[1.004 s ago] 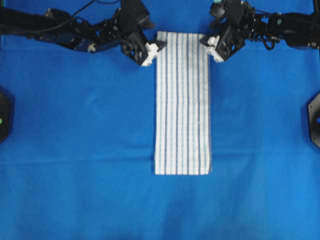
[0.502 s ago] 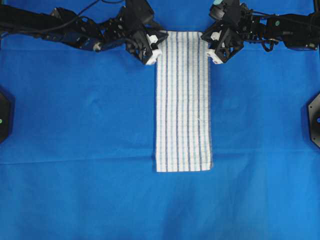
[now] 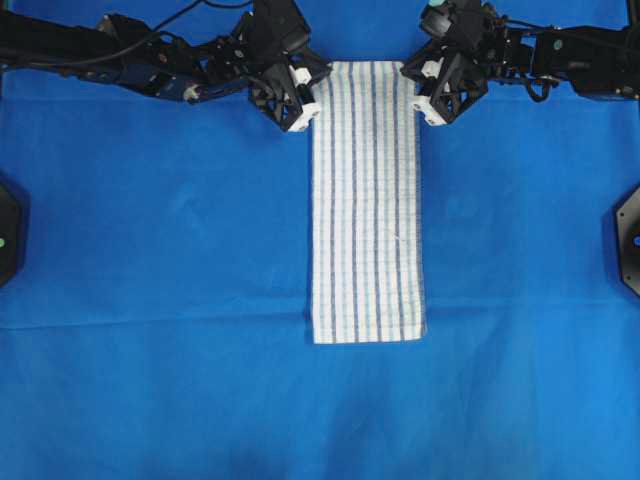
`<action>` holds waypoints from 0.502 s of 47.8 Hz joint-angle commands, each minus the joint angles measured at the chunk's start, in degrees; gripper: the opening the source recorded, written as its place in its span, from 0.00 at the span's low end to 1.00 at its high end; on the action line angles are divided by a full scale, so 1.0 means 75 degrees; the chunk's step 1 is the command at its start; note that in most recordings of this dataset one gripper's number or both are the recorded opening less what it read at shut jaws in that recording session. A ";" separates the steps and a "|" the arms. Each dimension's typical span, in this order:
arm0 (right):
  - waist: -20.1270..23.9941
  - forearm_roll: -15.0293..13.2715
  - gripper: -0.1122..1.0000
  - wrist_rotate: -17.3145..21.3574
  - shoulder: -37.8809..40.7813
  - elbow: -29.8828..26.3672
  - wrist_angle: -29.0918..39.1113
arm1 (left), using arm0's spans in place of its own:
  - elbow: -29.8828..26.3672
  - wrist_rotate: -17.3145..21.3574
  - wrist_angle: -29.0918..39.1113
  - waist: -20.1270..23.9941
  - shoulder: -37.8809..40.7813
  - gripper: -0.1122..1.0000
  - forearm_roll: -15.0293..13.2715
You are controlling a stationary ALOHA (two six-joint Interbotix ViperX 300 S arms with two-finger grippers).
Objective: Fold the blue towel.
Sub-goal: 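Fold the top end down toward the bottom end with both grippers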
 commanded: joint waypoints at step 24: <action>-0.0316 0.0023 0.16 0.0082 -0.1043 -0.0047 0.0305 | -0.0258 0.0410 0.0492 0.0281 -0.0996 0.12 0.0012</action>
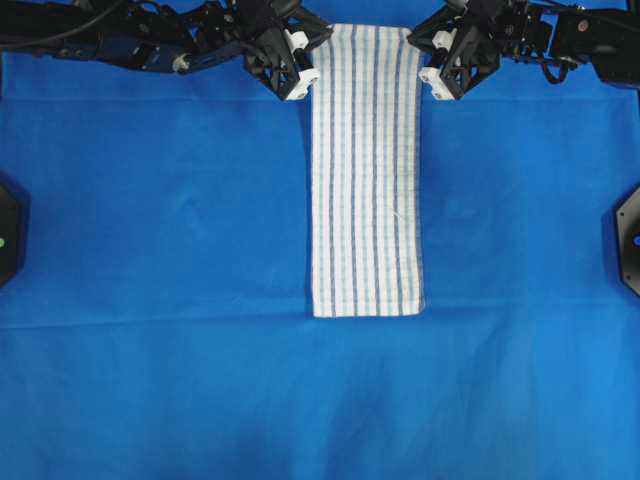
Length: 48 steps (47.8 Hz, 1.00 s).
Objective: Fold the blue towel.
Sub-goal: 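Fold the top end down toward the bottom end with both grippers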
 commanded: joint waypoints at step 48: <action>0.4605 0.0516 0.16 0.1043 -0.3012 0.1922 0.1500 | 0.1547 -0.0082 0.1102 -0.3633 -0.2145 0.12 -0.0012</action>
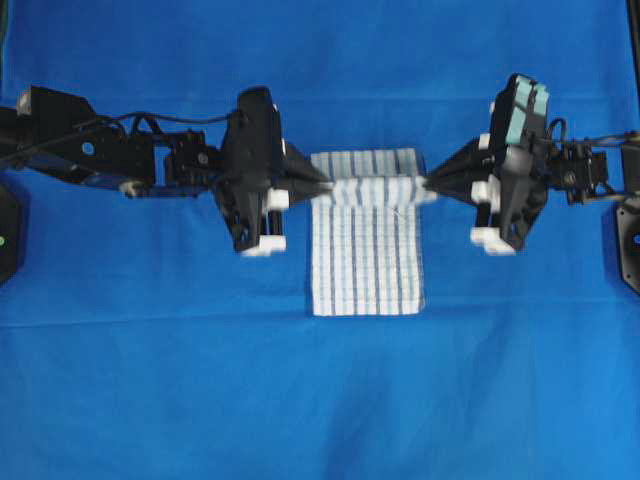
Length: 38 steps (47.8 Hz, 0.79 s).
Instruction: Fold the blue towel.
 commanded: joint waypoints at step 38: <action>0.1184 0.0035 0.16 0.0703 0.1324 -0.0328 0.0234 | -0.0059 -0.0352 0.0152 -0.1172 0.0809 0.12 -0.0059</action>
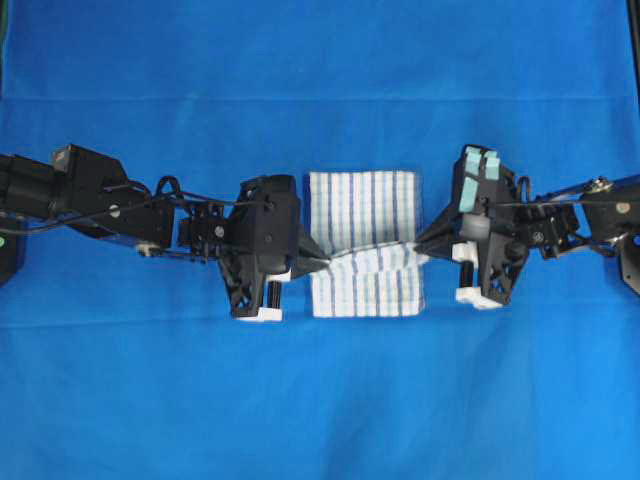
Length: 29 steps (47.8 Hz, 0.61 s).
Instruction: Fold the blue towel.
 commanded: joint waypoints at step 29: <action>0.0234 0.0012 0.62 -0.0070 -0.0762 -0.0375 0.0387 | 0.0129 -0.0105 0.0375 -0.0082 -0.0879 0.74 0.0000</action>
